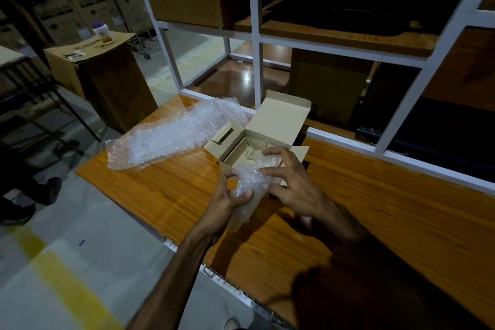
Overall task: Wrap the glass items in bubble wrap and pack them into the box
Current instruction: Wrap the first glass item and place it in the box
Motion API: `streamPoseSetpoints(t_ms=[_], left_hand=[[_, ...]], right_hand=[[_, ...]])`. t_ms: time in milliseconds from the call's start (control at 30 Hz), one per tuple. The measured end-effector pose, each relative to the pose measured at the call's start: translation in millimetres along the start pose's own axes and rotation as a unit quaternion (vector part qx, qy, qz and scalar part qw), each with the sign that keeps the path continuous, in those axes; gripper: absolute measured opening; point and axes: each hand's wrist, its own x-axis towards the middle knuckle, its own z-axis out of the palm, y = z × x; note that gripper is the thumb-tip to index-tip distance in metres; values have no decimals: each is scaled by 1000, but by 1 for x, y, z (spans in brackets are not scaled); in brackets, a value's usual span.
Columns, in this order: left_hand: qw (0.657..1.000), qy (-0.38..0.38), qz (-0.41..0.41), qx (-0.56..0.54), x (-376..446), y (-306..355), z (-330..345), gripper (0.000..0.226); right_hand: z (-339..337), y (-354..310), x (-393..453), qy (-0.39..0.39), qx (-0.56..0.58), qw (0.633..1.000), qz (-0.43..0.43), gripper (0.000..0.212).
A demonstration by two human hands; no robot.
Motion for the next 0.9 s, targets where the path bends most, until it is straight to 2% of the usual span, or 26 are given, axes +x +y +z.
streamPoseSetpoints(t_ms=[100, 200, 300, 433, 500, 567, 600, 667, 767, 833, 900], left_hand=[[1000, -4, 27, 2, -2, 4, 2, 53], [998, -3, 51, 33, -2, 5, 5, 59], [996, 1, 67, 57, -1, 2, 7, 60], [992, -23, 94, 77, 1, 4, 11, 59], [992, -32, 100, 73, 2, 6, 11, 59], [992, -44, 98, 66, 3, 7, 10, 59], [992, -45, 97, 67, 3, 8, 10, 58], [992, -33, 102, 67, 4, 7, 8, 53], [993, 0, 102, 63, 7, 7, 5, 47], [993, 9, 100, 65, 9, 7, 2, 45], [993, 5, 96, 71, 11, 7, -1, 44]], right_hand=[[6, -9, -6, 17, 0, 999, 34, 56], [12, -12, 1, 29, 60, 991, 116, 46], [9, -21, 11, -13, 106, 979, 175, 41], [-1, -38, 15, -120, 16, 978, 172, 44], [-2, -39, 15, -148, 78, 965, 203, 60], [3, -27, 18, -134, 115, 962, 210, 86], [4, -24, 18, -126, 108, 967, 194, 89], [3, -25, 16, -58, 99, 981, 154, 68], [9, -22, 15, 114, 172, 973, 103, 14], [10, -21, 17, 148, 238, 952, 124, 3], [6, -20, 20, 128, 289, 933, 173, 4]])
